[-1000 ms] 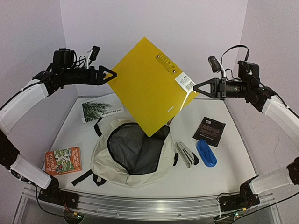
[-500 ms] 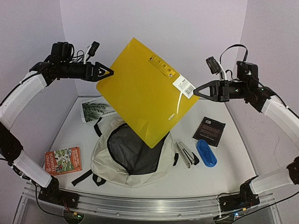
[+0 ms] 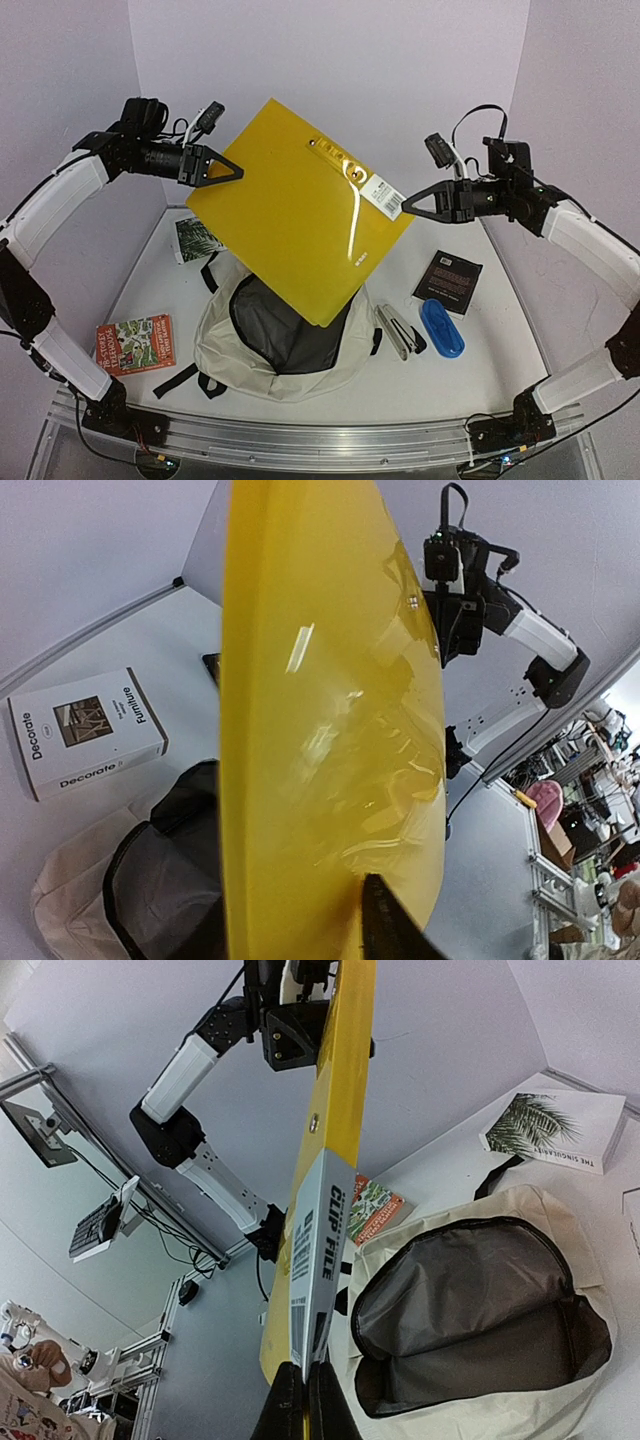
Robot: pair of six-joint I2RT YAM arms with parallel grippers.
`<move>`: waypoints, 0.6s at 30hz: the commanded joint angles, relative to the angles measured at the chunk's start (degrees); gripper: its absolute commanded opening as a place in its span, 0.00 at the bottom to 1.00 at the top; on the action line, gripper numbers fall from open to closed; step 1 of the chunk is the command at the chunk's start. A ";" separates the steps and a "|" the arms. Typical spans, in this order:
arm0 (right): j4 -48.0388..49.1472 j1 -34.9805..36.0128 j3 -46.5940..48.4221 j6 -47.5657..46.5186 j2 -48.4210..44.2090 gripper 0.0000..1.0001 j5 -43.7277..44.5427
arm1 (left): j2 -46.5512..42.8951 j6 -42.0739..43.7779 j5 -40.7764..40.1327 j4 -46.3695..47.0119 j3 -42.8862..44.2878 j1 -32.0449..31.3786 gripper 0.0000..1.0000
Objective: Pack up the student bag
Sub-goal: Pick up the files from the center of the board.
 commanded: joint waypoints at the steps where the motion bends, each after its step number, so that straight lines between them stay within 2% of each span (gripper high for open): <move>1: 3.18 0.31 2.90 -1.90 1.11 0.00 2.31 | -2.99 -0.43 1.71 1.49 -2.15 0.13 0.25; 4: 3.26 0.34 3.50 -1.90 1.74 0.09 5.34 | -4.12 -1.17 1.11 3.55 -4.40 0.27 0.09; 6: 3.28 0.32 3.93 -1.77 2.23 0.14 7.18 | -5.08 -3.73 1.17 5.66 -6.02 0.50 0.02; 8: 3.28 0.33 4.30 -1.59 2.75 0.21 8.40 | -6.24 -5.82 1.30 8.72 -8.19 0.67 0.00; 10: 3.40 0.30 4.53 -1.39 3.23 0.32 9.82 | -7.21 -8.50 1.47 12.28 -10.62 0.86 0.00; 16: 4.15 0.20 3.87 0.46 3.50 0.86 20.22 | -11.56 -22.06 -0.91 30.05 -19.42 1.32 0.00; 18: 6.14 0.17 2.80 2.58 3.58 0.95 22.85 | -13.07 -27.62 -1.72 37.59 -21.96 1.33 0.00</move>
